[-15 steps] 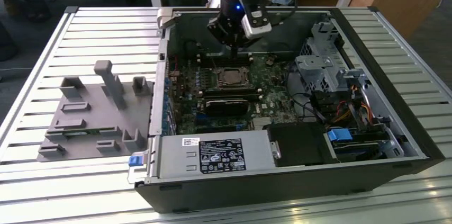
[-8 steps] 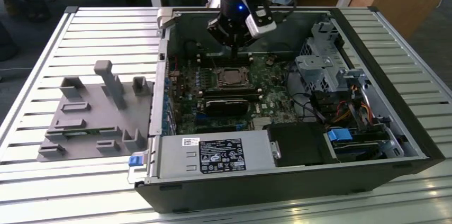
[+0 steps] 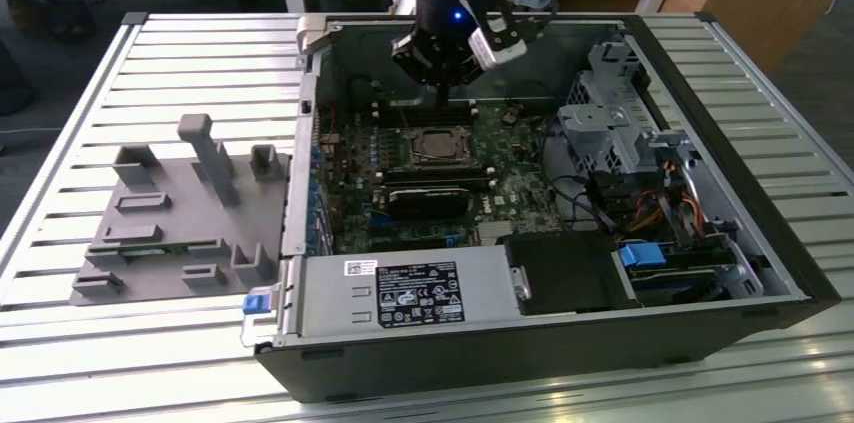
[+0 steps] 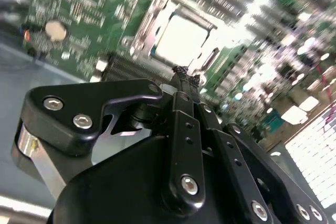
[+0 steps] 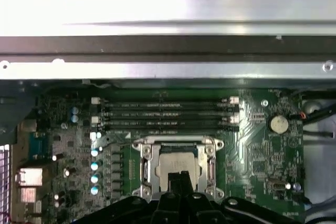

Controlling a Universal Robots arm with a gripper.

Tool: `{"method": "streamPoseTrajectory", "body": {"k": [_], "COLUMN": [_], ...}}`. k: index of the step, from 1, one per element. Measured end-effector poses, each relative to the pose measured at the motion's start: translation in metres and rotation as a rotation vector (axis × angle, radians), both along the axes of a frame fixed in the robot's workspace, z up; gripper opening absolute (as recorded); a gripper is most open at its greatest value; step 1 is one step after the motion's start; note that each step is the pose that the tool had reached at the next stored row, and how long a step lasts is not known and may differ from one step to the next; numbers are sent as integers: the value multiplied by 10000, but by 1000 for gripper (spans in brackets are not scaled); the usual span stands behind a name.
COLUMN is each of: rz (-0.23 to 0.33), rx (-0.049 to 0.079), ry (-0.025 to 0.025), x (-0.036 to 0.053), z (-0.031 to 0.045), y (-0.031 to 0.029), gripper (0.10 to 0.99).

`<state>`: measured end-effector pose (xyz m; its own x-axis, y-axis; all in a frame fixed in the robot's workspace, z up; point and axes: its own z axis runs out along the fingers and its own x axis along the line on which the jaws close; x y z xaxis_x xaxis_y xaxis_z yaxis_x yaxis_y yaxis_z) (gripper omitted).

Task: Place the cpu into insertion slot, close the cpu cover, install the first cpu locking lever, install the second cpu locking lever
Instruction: 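Install the first cpu locking lever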

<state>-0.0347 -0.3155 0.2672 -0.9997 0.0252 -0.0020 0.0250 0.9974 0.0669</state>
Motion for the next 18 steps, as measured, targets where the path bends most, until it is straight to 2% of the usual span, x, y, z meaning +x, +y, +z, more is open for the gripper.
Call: {"method": "streamPoseTrajectory", "body": {"k": [3, 8, 13, 18], "rz": [23, 23, 37, 41], "rx": [24, 23, 23, 23], "ry": [-10, -26, -105, -123], "x": [-21, -130, -216, -324], "z": [-4, -6, -7, -9], "y": [0, 0, 0, 0], "gripper": [110, 110, 110, 110]}}
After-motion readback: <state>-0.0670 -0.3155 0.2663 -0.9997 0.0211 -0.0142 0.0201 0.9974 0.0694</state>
